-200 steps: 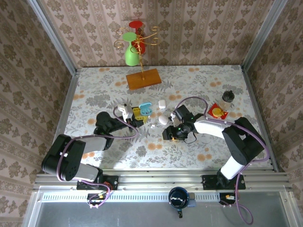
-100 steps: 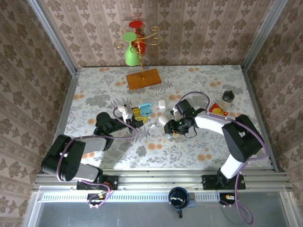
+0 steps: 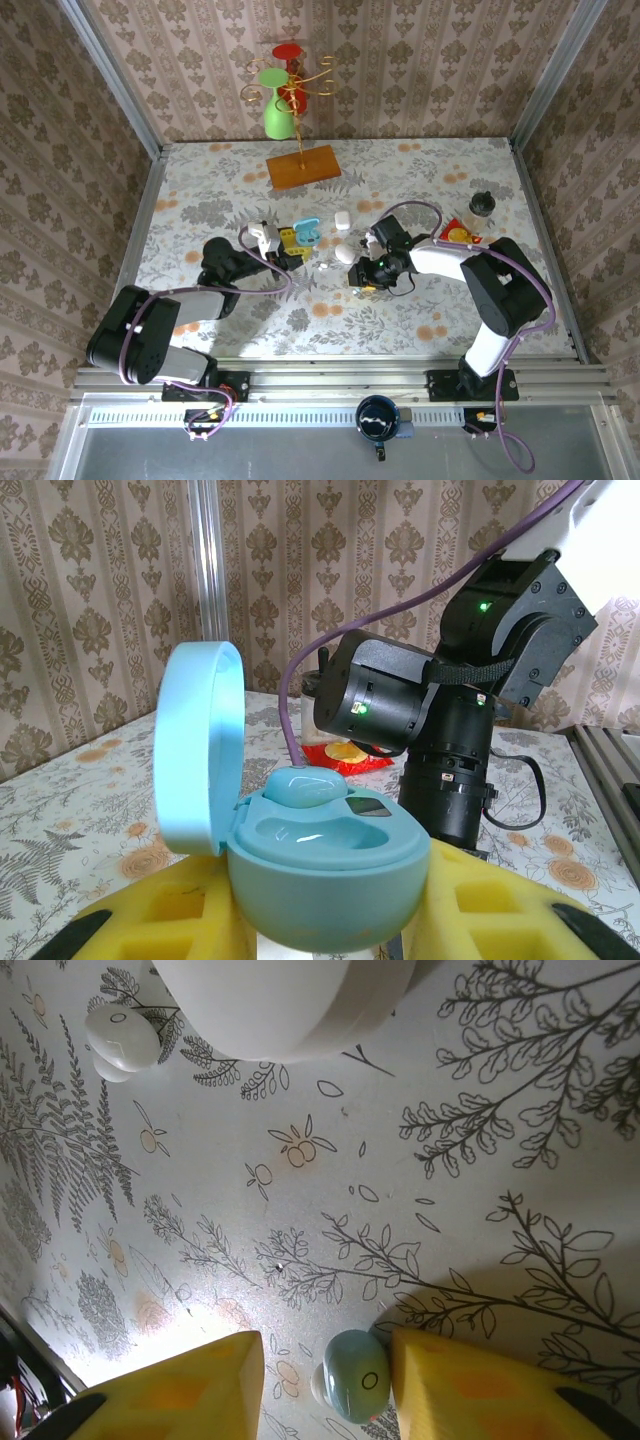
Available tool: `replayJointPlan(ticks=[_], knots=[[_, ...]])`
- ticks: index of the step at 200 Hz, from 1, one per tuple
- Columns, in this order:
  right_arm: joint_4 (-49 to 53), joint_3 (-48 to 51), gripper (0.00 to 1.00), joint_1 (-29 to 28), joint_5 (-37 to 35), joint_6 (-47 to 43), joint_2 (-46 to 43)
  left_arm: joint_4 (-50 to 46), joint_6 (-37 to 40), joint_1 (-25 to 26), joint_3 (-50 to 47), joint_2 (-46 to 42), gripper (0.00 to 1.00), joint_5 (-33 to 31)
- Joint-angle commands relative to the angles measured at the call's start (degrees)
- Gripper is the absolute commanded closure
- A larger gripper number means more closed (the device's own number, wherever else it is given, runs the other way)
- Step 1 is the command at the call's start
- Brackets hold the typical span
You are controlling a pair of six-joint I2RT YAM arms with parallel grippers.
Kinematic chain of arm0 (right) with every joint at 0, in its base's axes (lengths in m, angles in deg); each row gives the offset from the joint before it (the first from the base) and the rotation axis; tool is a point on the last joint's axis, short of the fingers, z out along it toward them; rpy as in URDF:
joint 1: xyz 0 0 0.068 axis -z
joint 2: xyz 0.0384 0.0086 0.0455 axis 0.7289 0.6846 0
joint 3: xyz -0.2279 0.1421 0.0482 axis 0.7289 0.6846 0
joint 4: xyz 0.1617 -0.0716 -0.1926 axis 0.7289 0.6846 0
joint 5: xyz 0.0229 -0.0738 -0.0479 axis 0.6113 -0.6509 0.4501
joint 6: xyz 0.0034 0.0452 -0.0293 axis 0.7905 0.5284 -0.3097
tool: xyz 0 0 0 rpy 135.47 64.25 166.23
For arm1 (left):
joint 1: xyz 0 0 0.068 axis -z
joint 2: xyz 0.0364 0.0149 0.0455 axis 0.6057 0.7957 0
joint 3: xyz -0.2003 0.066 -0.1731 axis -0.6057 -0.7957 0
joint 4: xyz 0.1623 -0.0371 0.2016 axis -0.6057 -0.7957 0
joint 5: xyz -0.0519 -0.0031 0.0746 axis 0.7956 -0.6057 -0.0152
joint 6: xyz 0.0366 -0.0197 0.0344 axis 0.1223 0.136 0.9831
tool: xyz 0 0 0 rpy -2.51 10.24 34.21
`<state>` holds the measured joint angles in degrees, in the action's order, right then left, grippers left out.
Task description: Insert wireless bluetooth earbuds into charging case
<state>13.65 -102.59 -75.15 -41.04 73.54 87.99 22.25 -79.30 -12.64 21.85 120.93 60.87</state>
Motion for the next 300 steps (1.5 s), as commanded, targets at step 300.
replayJointPlan(ticks=[300], knots=[[13.84, -28.15, 0.80, -9.80, -12.45, -8.64, -8.80, 1.30, 16.67, 2.69, -4.39, 3.16, 0.79, -15.55]])
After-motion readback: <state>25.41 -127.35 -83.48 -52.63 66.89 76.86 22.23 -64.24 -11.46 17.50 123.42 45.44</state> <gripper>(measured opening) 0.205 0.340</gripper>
